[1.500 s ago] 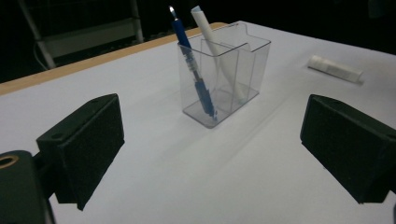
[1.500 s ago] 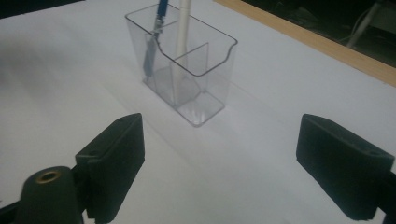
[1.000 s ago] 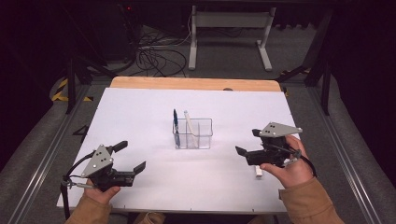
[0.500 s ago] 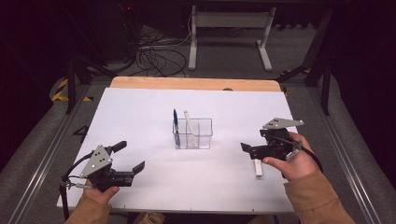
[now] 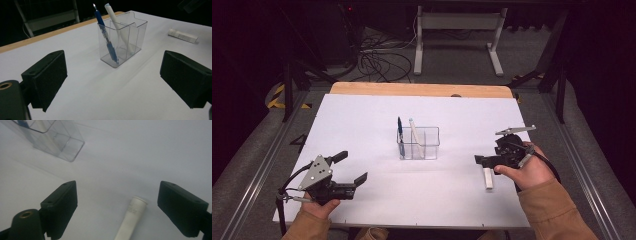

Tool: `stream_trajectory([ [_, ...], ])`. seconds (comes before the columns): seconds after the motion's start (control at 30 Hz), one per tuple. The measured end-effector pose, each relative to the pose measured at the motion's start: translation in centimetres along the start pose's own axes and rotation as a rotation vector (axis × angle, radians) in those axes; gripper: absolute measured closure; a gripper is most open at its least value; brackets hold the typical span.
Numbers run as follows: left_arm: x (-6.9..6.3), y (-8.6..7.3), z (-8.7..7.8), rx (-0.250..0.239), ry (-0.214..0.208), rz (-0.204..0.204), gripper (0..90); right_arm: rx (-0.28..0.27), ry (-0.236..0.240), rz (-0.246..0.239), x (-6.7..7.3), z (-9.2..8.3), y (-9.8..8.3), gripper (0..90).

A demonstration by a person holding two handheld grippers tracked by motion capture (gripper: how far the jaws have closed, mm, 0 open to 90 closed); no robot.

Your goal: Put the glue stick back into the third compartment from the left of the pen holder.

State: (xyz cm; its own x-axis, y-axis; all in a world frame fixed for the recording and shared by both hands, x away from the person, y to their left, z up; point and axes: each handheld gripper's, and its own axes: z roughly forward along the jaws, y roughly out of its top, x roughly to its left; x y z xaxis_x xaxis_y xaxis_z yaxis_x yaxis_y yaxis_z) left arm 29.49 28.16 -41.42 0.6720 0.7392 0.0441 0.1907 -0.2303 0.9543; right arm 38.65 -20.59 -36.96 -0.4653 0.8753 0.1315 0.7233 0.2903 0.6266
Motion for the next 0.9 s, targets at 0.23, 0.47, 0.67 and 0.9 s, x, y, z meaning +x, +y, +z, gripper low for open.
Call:
stream_trajectory([
  [0.23,0.0,0.0,0.0,0.001,0.002,0.001,8.1,0.083,-0.017,0.14,-0.4,0.7,0.1,23.3],
  [0.47,0.0,0.0,0.0,0.004,0.003,0.003,8.1,0.149,-0.052,0.182,-0.7,1.5,0.1,28.0],
  [0.67,-0.1,0.0,0.1,0.017,0.002,0.01,8.7,0.22,-0.085,0.231,-0.8,2.3,0.0,33.0],
  [0.9,-0.1,0.0,0.1,0.018,0.003,0.007,8.9,0.264,-0.135,0.223,-0.6,3.3,0.0,43.6],
])
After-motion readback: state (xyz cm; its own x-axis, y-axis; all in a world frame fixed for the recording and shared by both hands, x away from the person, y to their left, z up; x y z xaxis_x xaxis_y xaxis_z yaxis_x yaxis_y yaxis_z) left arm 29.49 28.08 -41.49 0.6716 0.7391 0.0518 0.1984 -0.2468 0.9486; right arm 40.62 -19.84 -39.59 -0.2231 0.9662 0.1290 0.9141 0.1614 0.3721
